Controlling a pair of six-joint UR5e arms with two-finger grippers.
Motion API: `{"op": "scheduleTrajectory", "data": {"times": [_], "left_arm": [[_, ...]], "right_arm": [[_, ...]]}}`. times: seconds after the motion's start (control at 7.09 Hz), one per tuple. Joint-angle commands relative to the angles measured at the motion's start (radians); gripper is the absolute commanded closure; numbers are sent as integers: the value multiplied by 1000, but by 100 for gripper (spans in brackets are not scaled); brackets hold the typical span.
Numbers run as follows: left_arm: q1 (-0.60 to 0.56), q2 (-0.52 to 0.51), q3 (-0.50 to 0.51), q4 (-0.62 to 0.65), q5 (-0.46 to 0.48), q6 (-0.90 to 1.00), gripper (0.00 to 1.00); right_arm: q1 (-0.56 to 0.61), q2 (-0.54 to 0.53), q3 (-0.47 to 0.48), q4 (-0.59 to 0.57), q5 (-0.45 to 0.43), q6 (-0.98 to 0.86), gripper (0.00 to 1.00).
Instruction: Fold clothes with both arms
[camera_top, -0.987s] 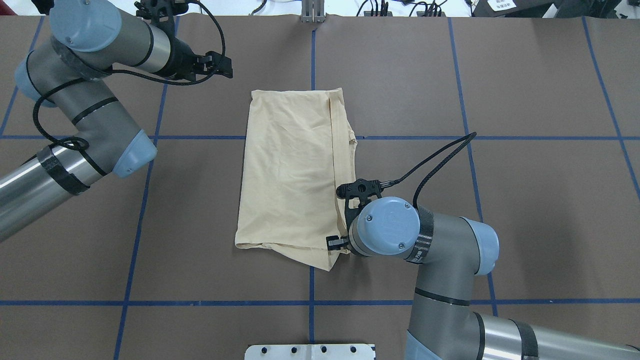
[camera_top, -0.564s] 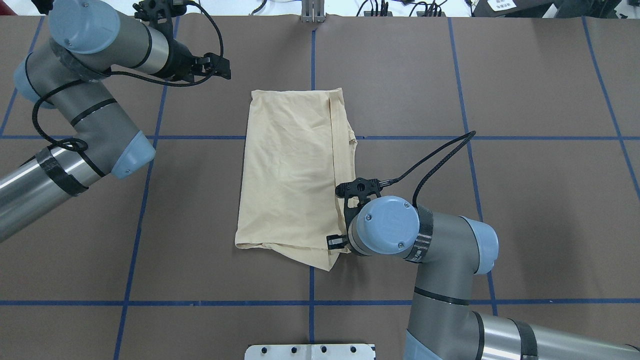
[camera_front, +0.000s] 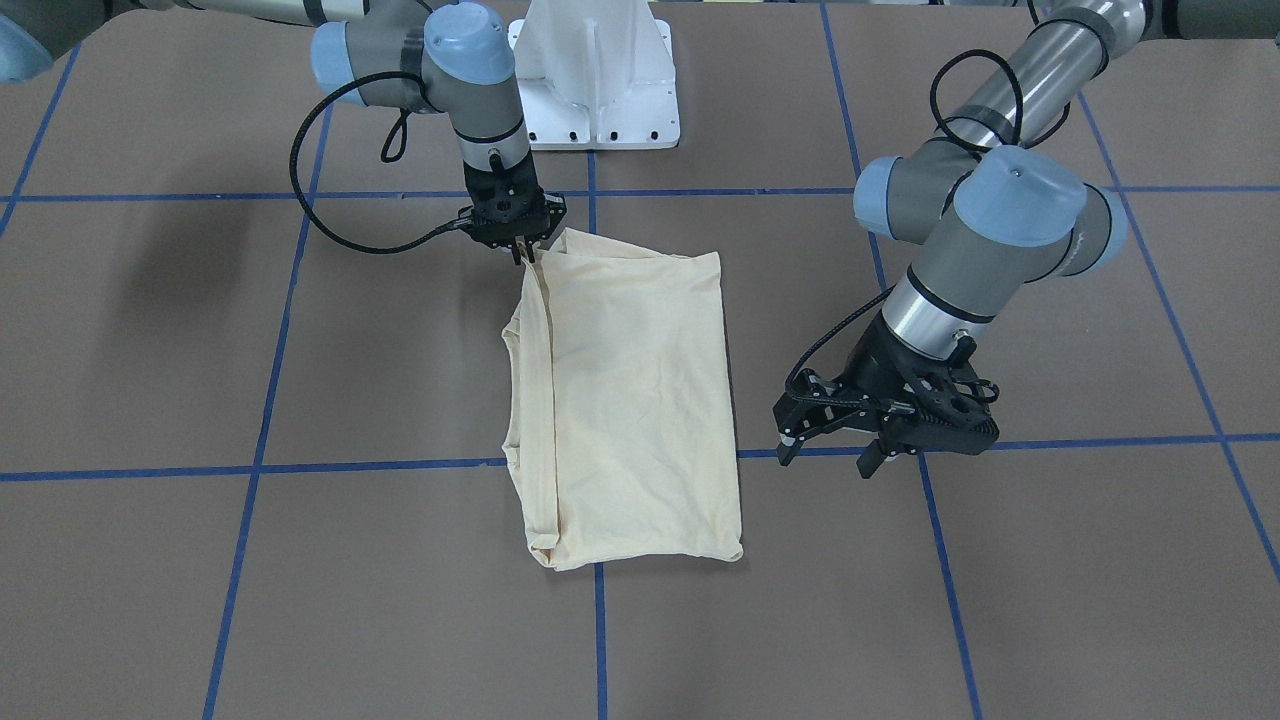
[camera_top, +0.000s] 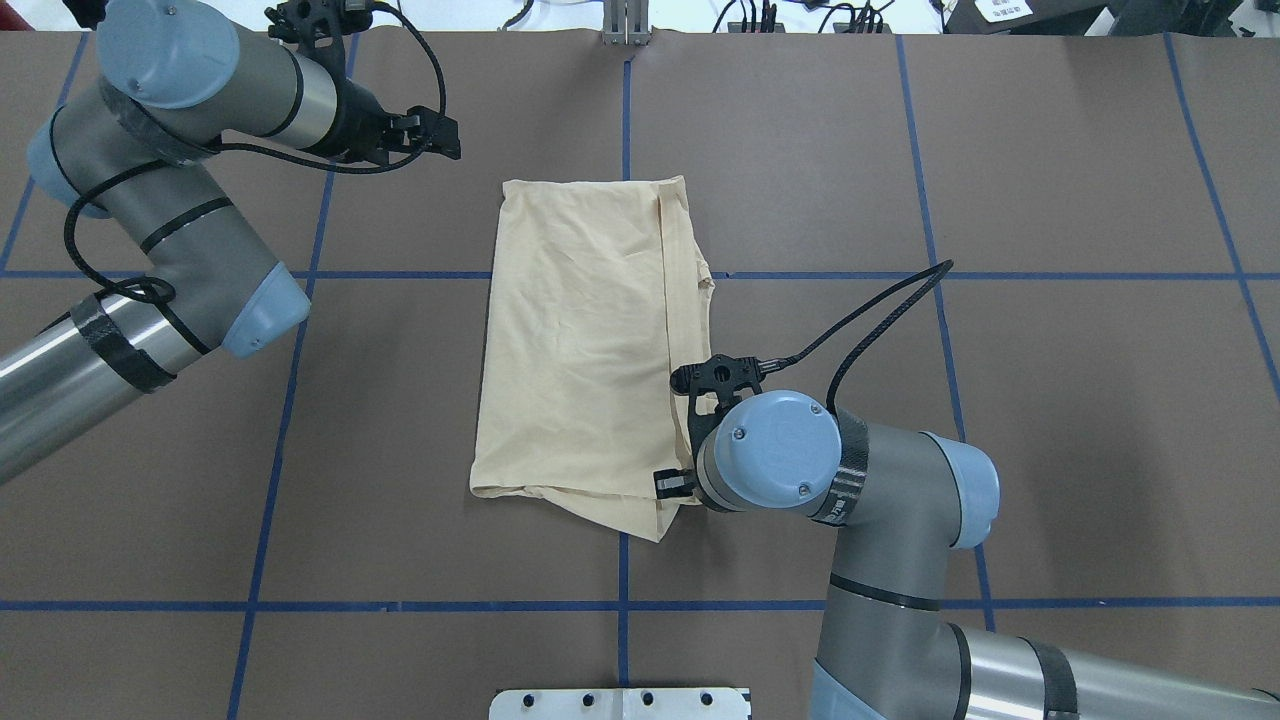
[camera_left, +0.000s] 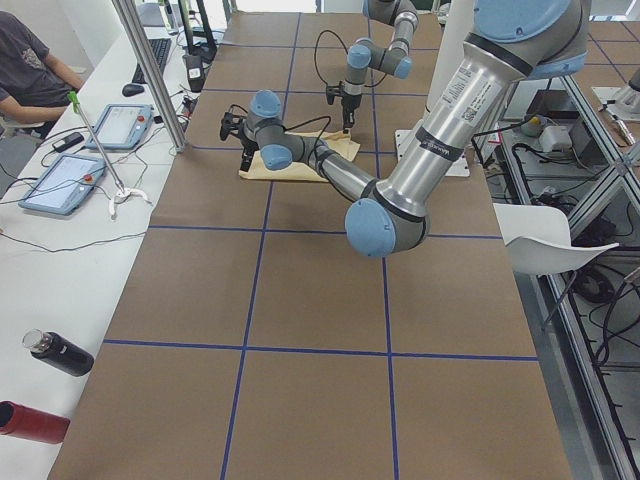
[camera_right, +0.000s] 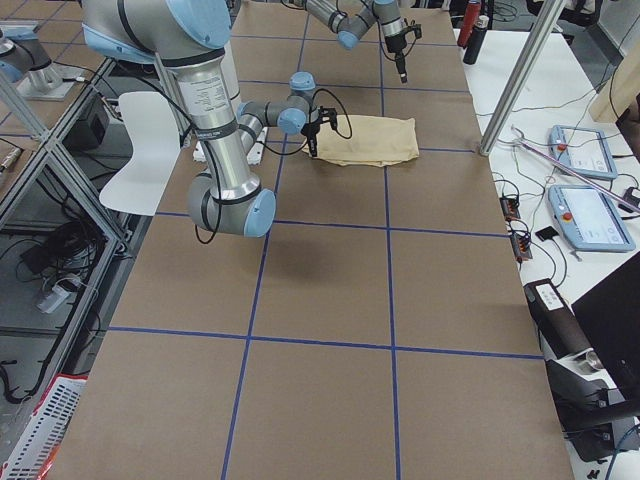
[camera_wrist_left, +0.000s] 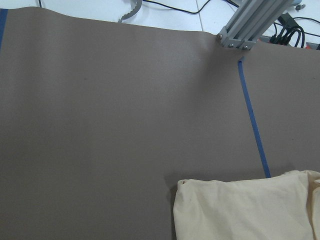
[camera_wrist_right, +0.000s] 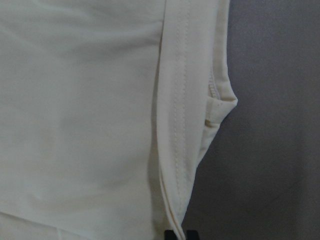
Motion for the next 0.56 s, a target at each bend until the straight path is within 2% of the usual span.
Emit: {"op": "scheduleTrajectory", "data": {"times": [0.0, 0.42], "left_arm": [[0, 0, 0, 3, 1, -1, 8], [2, 0, 2, 4, 1, -4, 10]], "right_arm": [[2, 1, 5, 2, 6, 1, 100], [10, -16, 26, -6, 6, 15, 100]]}}
